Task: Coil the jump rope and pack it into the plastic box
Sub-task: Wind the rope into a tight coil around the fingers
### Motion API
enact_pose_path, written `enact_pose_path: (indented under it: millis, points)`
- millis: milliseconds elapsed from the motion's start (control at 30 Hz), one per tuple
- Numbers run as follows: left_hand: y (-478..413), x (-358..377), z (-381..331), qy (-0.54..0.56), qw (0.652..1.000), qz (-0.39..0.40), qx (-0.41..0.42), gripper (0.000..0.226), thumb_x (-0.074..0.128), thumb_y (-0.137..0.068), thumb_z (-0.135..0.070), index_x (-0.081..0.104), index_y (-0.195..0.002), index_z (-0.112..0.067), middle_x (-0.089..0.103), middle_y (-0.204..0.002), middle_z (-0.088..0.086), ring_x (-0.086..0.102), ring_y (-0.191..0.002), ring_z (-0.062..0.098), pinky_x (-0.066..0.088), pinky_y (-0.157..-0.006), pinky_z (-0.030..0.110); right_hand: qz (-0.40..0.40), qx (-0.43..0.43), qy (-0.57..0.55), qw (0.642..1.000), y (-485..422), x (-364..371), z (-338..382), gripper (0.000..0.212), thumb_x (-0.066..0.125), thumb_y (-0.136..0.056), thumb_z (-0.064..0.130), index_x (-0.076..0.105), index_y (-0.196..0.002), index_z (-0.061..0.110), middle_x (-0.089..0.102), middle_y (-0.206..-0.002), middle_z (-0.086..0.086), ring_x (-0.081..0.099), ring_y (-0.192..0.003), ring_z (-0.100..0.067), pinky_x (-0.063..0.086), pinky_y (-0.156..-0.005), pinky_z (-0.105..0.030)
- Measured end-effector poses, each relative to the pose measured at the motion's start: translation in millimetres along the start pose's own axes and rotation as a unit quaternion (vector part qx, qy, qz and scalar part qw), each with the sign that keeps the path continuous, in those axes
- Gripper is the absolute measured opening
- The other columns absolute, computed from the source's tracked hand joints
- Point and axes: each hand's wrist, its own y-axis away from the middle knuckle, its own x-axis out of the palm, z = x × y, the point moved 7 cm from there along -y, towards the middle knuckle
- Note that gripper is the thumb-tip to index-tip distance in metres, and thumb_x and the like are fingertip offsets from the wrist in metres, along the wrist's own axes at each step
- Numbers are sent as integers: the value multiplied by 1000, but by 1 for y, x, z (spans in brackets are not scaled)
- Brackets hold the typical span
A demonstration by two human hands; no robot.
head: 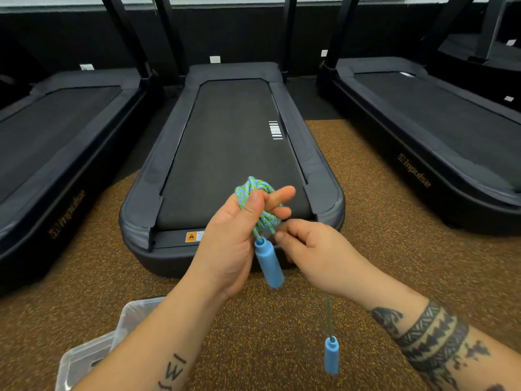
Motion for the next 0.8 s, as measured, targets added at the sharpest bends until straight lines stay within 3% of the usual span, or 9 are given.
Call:
enact_pose_path:
  millis: [100,200,367,467,600,667,733,800]
  points:
    - [-2,-8,1,-111,993,-37,21,20,51,-96,-31,61,-110,-21,73,-122,-1,68,-109,16,51,-97,32,20,-13,46,999,6,1,12,29,51,-96,38,60,-75,22,56,-59,4,52,-58,-9,42,-60,-30]
    - [-3,-14,2,-213,975,-50,31,23,50,-101,-24,65,-119,-21,72,-122,-2,66,-112,6,49,-89,17,33,-16,45,998,9,-1,19,33,49,-96,41,62,-81,15,58,-63,-1,55,-60,-18,47,-63,-41]
    - [-6,-32,11,-353,934,-52,18,36,54,-87,-57,71,-109,-33,74,-107,-7,67,-105,11,52,-95,41,13,-26,1,1000,9,-17,25,28,57,-93,37,60,-74,17,49,-52,8,40,-50,-6,40,-53,-32]
    - [-5,-28,13,-403,915,-32,7,41,47,-88,-59,67,-91,-24,66,-85,-10,61,-84,12,49,-81,39,-8,-24,-34,999,5,-31,24,27,60,-92,35,62,-73,15,49,-50,11,39,-50,-8,36,-51,-27]
    - [1,-10,16,-390,919,60,-1,58,37,-90,-69,63,-83,-18,67,-83,4,60,-84,33,50,-82,54,-28,-38,-18,999,1,-43,24,21,61,-92,33,64,-73,23,52,-56,7,43,-52,-8,39,-54,-28]
    - [3,-2,17,-367,925,95,-15,63,41,-85,-75,62,-85,-16,65,-78,7,61,-83,38,49,-83,59,-42,-48,-9,998,1,-45,24,18,61,-92,32,64,-76,23,54,-56,11,46,-53,-3,37,-52,-20]
    - [4,0,19,-317,942,108,-32,63,51,-82,-71,60,-94,-10,62,-73,0,62,-77,29,50,-88,59,-59,-58,-11,997,1,-47,25,18,62,-92,30,64,-77,21,56,-57,21,50,-56,0,37,-55,-13]
    - [5,0,22,-263,957,112,-54,55,58,-82,-58,58,-96,-4,60,-71,-2,61,-74,17,54,-86,49,-82,-60,-22,995,0,-50,23,19,63,-91,31,62,-76,20,54,-55,21,49,-54,0,36,-55,-13]
